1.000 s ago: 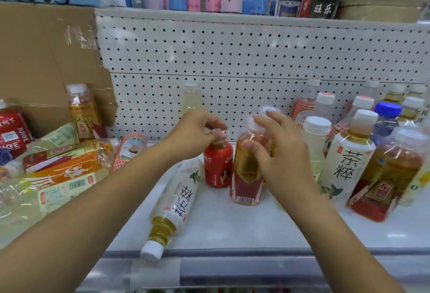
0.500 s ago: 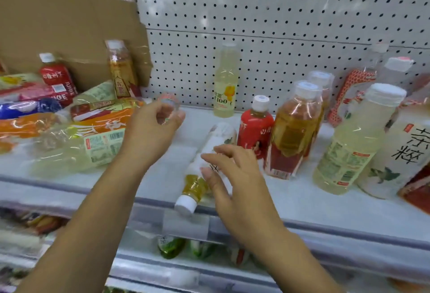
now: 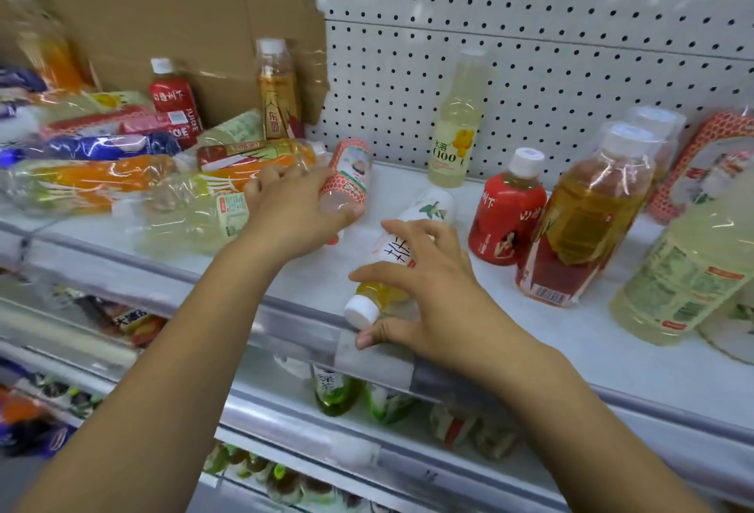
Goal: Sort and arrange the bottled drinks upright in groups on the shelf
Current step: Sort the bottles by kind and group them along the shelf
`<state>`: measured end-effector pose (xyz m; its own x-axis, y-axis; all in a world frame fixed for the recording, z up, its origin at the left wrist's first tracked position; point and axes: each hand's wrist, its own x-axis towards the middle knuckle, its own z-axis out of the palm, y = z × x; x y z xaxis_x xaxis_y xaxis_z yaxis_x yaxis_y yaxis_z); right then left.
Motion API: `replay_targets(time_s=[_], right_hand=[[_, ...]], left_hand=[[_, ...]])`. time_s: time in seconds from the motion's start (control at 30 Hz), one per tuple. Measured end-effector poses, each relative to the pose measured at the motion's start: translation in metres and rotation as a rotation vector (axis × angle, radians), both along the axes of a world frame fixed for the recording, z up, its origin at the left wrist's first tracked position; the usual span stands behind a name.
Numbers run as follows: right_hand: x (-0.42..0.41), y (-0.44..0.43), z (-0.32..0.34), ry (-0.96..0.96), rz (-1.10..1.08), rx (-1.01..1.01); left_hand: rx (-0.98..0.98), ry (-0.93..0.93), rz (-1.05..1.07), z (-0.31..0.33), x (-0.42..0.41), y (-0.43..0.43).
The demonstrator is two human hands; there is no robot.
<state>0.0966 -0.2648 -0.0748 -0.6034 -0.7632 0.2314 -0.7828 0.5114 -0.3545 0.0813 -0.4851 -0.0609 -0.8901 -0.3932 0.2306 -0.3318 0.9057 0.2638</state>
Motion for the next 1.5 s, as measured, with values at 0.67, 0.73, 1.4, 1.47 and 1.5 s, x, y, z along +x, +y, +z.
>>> replay_targets(time_s=[0.67,0.73,1.4,1.47,1.5], right_hand=[[-0.024,0.009,0.066,-0.179,-0.134,-0.789],[-0.023,0.014,0.073,-0.155,-0.146,-0.799],[-0.009,0.054,0.071,0.134,-0.305,-0.659],[0.001,0.054,0.060,0.239,-0.318,-0.730],[0.005,0.054,0.055,0.307,-0.328,-0.786]], left_hand=[[-0.054,0.292,-0.085,-0.029,0.036,0.013],[-0.088,0.264,-0.092,-0.028,0.036,0.014],[0.329,0.543,-0.304,0.108,0.033,0.067],[0.324,0.495,-0.350,0.119,0.021,0.071],[0.330,0.478,-0.367,0.122,0.014,0.072]])
